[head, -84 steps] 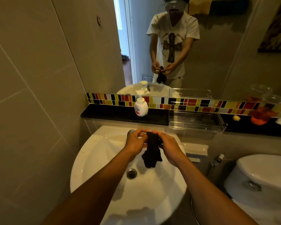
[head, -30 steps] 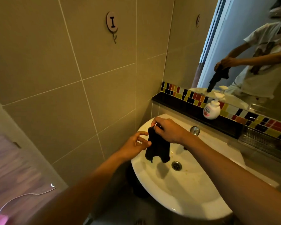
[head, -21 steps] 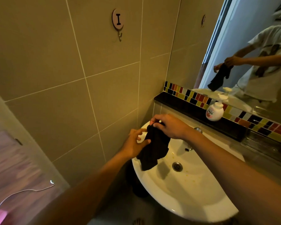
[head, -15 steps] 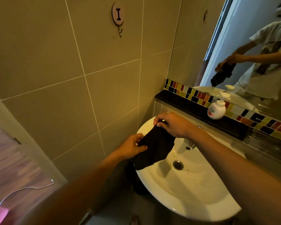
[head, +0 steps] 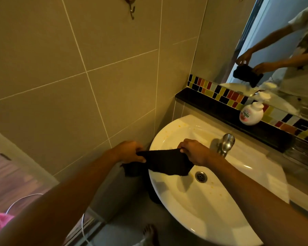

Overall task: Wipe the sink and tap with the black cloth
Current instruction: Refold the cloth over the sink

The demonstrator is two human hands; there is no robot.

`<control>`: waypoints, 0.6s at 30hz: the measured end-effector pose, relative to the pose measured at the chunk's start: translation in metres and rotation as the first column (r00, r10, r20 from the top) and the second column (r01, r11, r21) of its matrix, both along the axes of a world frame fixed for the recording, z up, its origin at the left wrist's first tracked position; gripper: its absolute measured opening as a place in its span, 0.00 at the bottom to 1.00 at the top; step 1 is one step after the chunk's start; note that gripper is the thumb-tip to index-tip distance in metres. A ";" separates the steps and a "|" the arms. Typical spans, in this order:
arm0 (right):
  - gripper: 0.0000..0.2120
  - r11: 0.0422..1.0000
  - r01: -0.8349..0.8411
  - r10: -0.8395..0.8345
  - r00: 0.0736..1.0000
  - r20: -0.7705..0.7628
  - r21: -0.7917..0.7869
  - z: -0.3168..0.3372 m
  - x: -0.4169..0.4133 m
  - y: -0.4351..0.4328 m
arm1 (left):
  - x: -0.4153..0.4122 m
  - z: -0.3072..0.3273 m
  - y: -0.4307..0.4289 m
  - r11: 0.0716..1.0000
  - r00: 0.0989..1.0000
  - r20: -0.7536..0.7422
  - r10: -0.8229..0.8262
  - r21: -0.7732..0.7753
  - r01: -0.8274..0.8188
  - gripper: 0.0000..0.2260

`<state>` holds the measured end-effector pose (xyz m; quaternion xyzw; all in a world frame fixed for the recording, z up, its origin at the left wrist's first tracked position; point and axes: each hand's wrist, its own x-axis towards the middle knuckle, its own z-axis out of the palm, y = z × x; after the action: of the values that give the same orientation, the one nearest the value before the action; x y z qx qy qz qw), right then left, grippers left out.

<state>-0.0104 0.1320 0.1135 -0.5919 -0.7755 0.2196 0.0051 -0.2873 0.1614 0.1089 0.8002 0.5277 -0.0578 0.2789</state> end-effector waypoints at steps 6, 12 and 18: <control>0.12 0.989 0.109 -0.111 0.994 -0.012 -0.097 -0.042 -0.001 0.021 | 0.000 -0.034 0.029 0.999 0.997 0.059 0.041 -0.022 -0.039 0.11; 0.10 0.952 0.144 -0.169 0.983 -0.073 -0.269 -0.078 0.007 0.041 | -0.002 -0.058 0.050 0.962 0.979 0.149 0.140 -0.255 -0.098 0.10; 0.17 0.922 0.348 -0.373 0.915 -0.155 -0.170 -0.105 -0.014 0.047 | 0.016 -0.088 0.059 0.955 0.935 0.201 0.291 -0.110 -0.274 0.14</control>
<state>-0.0239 0.1791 0.0086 -0.7009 -0.6319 0.3220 0.0762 -0.2708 0.2207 0.0206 0.7057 0.6014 0.0485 0.3714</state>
